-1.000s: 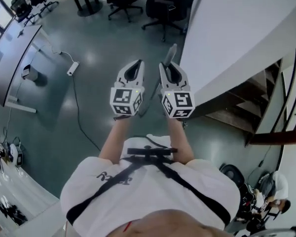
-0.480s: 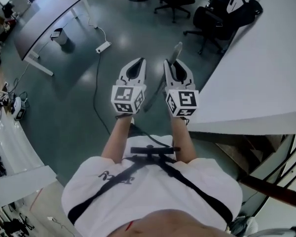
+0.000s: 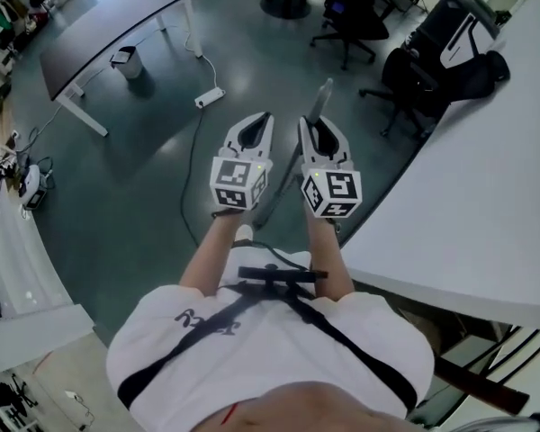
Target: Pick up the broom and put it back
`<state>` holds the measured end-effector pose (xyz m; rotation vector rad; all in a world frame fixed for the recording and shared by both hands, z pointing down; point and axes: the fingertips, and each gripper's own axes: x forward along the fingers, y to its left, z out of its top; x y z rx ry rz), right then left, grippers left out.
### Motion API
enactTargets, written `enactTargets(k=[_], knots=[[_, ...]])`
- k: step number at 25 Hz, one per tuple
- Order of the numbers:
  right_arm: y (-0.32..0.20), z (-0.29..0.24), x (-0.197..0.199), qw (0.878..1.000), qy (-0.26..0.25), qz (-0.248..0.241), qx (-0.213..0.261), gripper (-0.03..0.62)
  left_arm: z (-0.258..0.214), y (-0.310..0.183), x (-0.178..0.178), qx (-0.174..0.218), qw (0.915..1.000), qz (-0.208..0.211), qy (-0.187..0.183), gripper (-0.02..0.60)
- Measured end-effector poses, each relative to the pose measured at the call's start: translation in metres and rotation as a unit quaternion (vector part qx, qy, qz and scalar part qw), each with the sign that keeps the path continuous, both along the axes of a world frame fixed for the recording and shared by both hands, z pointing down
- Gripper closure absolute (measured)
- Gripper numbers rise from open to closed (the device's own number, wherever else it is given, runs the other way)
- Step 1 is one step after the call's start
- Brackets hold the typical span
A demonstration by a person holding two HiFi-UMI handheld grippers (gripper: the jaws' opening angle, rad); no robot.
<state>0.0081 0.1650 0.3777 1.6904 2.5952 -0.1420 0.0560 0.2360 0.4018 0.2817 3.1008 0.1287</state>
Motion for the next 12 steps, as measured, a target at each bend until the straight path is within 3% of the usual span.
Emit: enactTargets(k=[5, 12], knots=[[0.065, -0.004, -0.017, 1.0, -0.017, 0.022, 0.0, 0.497, -0.005, 0.076, -0.008, -0.002, 1.0, 0.002, -0.005, 0.571], [0.11, 0.001, -0.059, 0.998, -0.016, 0.056, 0.005, 0.499, 0.005, 0.127, -0.037, 0.007, 0.9997, 0.022, -0.002, 0.571]])
